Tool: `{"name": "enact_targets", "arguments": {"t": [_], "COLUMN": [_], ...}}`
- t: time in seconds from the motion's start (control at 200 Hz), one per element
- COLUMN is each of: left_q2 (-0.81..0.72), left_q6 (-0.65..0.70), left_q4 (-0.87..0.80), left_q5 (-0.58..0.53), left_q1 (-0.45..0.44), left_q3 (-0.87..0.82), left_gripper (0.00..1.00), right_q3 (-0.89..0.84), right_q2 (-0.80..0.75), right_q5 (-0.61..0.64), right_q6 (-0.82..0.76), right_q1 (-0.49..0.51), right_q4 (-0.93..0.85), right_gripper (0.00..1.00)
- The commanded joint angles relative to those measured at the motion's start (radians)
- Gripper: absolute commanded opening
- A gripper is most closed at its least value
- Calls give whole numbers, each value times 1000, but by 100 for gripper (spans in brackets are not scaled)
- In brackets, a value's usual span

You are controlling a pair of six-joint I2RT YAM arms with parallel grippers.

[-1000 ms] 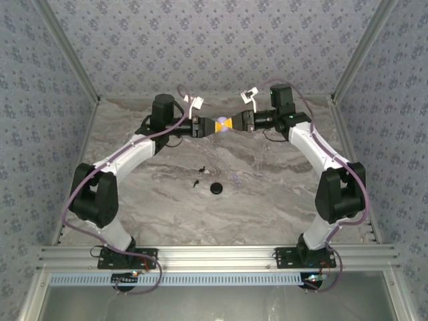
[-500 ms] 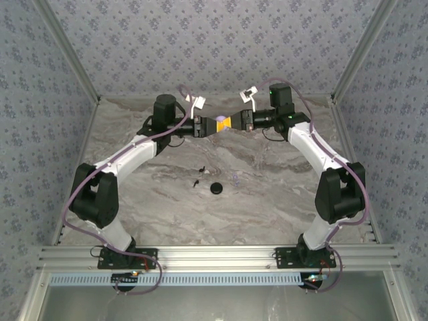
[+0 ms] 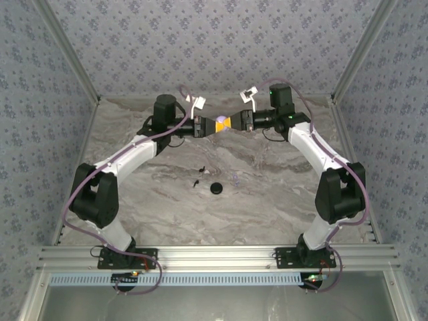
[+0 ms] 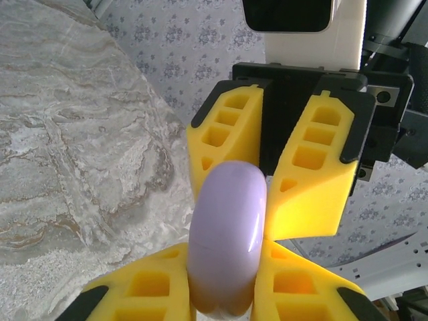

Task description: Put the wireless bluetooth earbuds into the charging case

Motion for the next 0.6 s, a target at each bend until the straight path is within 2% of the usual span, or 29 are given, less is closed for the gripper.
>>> {"name": "enact_targets", "arguments": {"t": [0.0, 0.04, 0.22, 0.32, 0.445, 0.595], "left_q2": [-27, -29, -38, -55, -88, -99], "left_q6": [60, 75, 170, 273, 428, 506], "left_q4": [-38, -56, -93, 17, 92, 149], "left_q5": [-19, -28, -83, -57, -93, -78], "left_q1": [-6, -6, -8, -13, -28, -31], "left_q3": [48, 56, 70, 9, -64, -102], "left_gripper": [15, 16, 18, 20, 20, 19], "right_q3": [28, 35, 49, 61, 65, 74], "right_q2": [-53, -62, -107, -120, -130, -132], "right_q5": [60, 99, 211, 253, 260, 273], "right_q6": [-78, -104, -192, -230, -259, -282], "right_q1": [11, 10, 6, 8, 14, 30], "right_q4": [-125, -168, -295, -361, -410, -440], "right_gripper": [35, 42, 49, 52, 53, 54]}}
